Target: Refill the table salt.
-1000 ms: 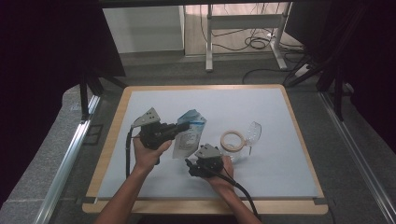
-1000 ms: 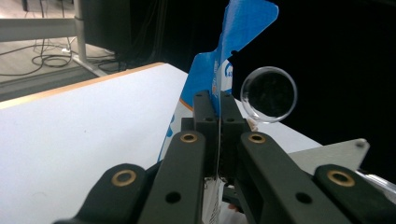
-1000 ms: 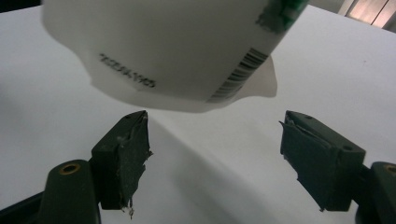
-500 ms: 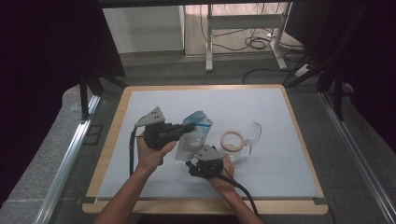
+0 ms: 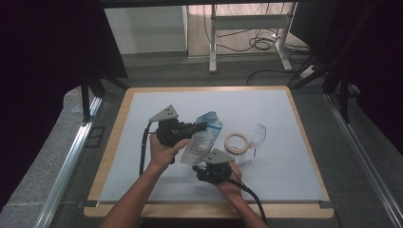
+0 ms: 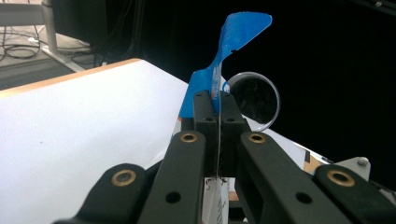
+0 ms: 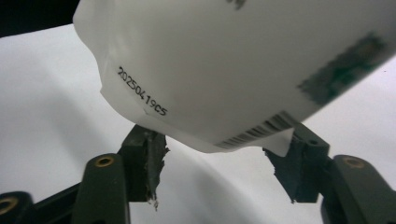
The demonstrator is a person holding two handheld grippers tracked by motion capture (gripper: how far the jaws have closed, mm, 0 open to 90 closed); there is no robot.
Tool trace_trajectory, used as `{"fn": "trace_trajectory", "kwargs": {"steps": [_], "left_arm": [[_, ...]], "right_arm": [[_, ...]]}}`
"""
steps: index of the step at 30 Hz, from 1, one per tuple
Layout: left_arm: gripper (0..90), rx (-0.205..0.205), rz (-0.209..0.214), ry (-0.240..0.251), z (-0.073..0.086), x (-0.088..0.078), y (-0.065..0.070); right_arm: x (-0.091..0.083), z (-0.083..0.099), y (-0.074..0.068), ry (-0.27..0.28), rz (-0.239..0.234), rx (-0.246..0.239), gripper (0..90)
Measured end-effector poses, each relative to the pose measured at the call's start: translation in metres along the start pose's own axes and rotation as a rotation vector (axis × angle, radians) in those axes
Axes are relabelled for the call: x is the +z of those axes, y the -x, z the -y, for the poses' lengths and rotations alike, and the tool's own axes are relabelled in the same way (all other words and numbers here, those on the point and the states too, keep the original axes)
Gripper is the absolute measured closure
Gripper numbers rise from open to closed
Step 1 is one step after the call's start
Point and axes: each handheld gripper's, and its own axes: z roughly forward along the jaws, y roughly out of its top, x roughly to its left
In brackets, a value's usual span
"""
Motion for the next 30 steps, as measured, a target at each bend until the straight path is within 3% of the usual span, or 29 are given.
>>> {"fn": "trace_trajectory", "kwargs": {"steps": [30], "left_arm": [[89.9, 0.008, 0.015, -0.069, 0.0, 0.034, 0.004]], "right_arm": [[-0.014, 0.008, 0.002, -0.005, -0.049, 0.057, 45.1]]}}
